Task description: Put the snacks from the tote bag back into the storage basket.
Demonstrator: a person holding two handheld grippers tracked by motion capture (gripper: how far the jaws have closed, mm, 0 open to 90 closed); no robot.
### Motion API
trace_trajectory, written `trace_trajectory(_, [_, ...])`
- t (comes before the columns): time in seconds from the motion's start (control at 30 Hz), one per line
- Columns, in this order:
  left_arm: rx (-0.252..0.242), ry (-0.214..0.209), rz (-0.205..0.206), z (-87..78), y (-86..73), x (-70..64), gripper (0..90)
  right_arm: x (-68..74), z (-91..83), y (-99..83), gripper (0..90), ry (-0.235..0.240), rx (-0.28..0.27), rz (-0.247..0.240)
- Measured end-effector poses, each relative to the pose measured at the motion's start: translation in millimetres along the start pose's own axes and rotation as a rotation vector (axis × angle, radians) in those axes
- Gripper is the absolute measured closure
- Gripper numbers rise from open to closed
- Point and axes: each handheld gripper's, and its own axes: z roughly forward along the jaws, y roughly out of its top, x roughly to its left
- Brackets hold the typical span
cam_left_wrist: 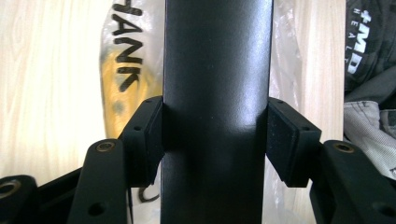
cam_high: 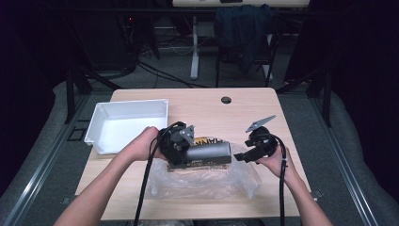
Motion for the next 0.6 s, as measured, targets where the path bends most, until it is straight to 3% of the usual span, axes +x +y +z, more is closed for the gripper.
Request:
trace_trajectory(0.27, [0.018,0.026,0.018,-25.2,-8.2,8.9,43.1,-5.0,-15.8,-2.8,14.5,-0.004,-0.037,0.007])
trace_trajectory(0.6, [0.037,0.037,-0.014,-45.9,-33.7,22.2,43.1,-12.4,-29.8,-14.9,13.7,-0.025,-0.051,0.043])
